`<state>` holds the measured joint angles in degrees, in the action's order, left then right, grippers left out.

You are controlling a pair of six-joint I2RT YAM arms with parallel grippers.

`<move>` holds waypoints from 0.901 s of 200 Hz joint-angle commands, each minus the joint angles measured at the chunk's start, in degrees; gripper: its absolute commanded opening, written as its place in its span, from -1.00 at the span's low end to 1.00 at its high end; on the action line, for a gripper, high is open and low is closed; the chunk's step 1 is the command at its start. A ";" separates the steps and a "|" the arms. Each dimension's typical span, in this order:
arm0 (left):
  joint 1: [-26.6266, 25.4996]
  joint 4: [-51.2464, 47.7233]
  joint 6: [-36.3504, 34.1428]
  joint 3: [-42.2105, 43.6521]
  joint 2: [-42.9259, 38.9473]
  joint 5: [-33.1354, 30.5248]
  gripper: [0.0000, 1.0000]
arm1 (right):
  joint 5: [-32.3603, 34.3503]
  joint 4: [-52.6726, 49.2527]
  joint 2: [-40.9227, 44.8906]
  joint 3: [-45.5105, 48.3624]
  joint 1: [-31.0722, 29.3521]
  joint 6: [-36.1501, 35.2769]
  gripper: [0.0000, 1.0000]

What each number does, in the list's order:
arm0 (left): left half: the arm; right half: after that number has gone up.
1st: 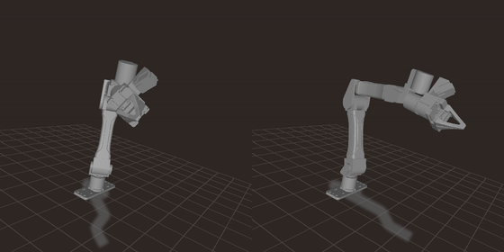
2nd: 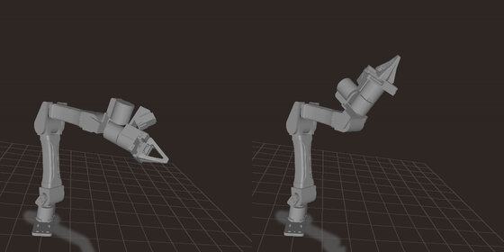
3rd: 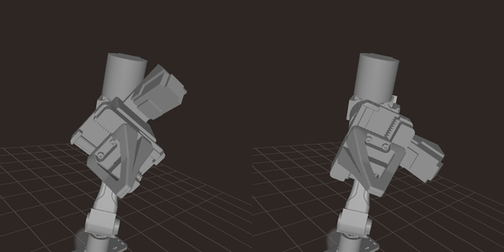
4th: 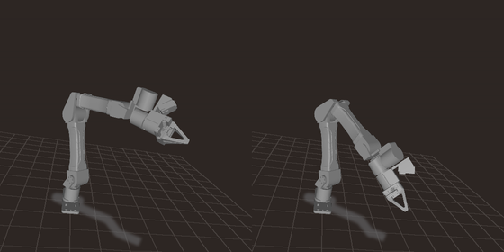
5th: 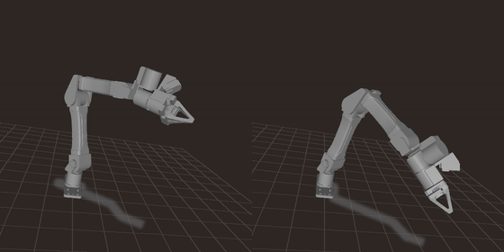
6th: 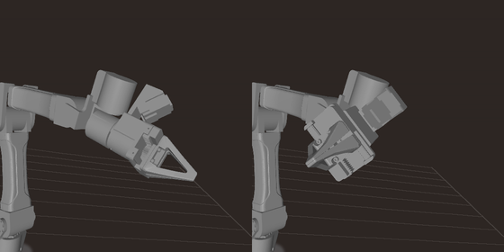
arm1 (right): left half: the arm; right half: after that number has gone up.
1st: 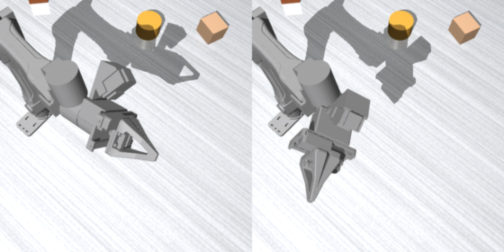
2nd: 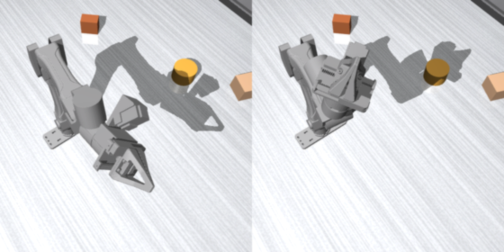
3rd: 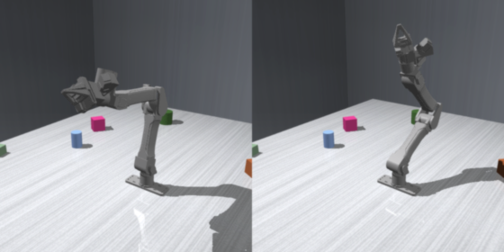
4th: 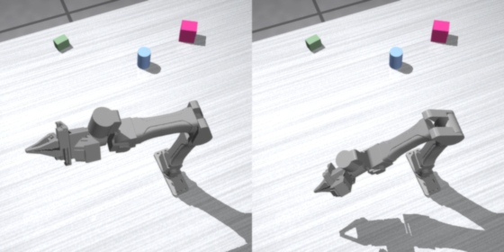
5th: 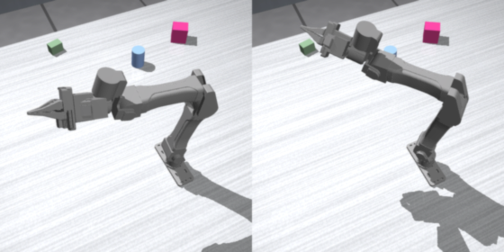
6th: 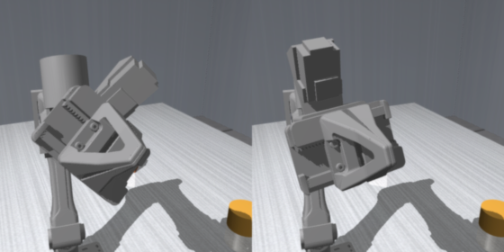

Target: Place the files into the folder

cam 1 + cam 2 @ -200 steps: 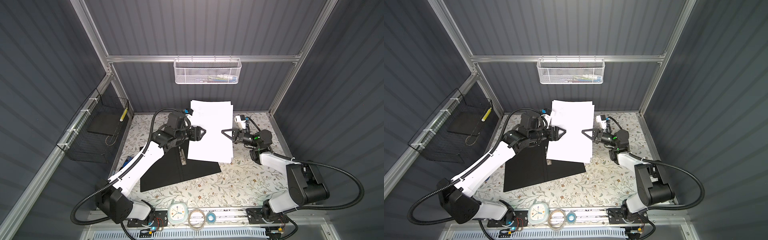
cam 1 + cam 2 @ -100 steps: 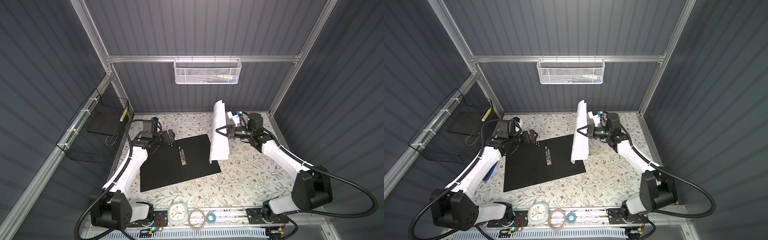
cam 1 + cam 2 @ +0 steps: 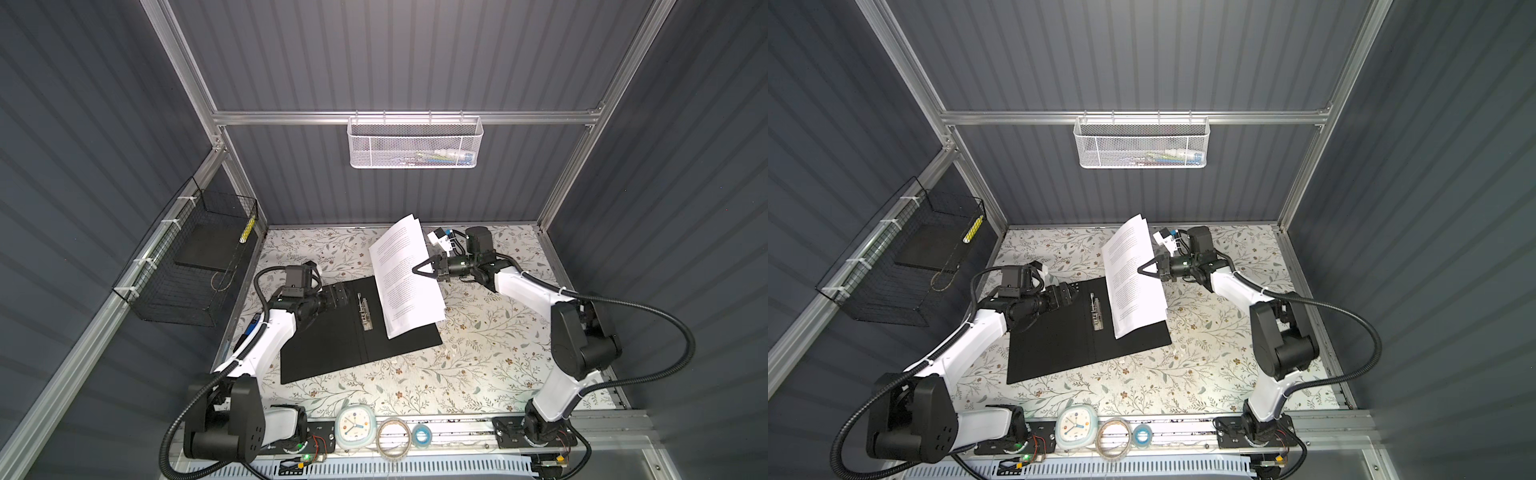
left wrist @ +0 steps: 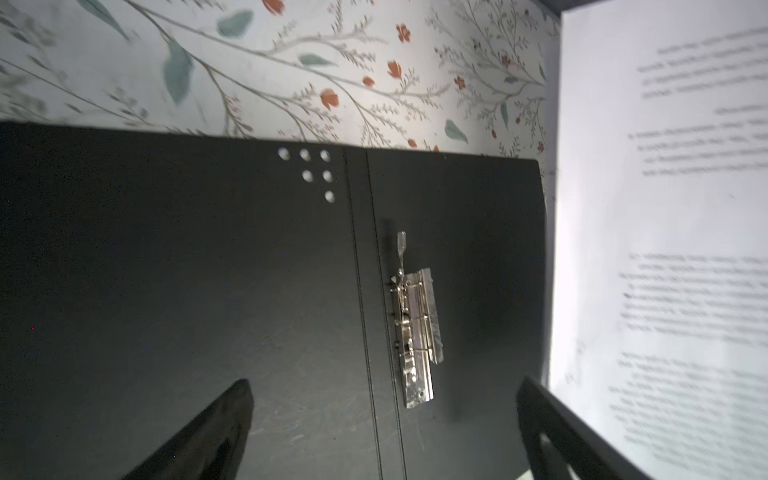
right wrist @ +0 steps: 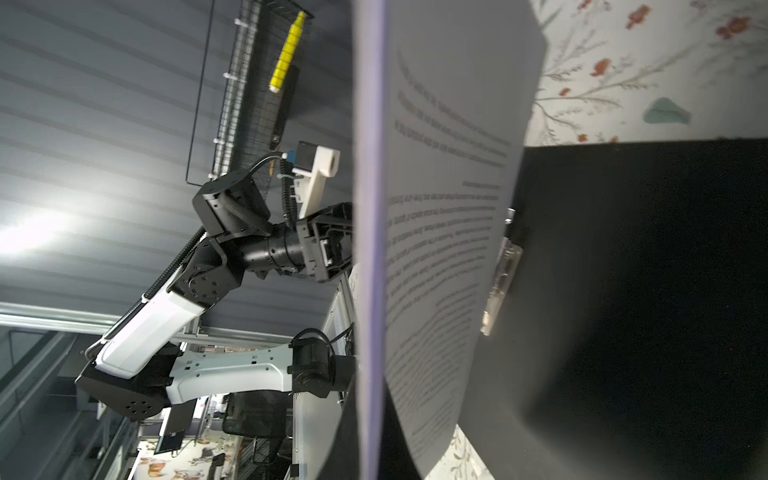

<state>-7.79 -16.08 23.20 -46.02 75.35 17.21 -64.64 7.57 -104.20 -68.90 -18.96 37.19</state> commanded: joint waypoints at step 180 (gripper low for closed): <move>-5.39 20.60 4.31 10.40 12.45 13.74 0.99 | 1.90 -12.10 -9.34 -0.71 1.98 -12.76 -1.00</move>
<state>-12.69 3.18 26.81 -36.88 87.15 29.34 -63.16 -2.09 -112.64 -68.93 -16.60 26.04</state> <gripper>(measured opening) 0.994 0.048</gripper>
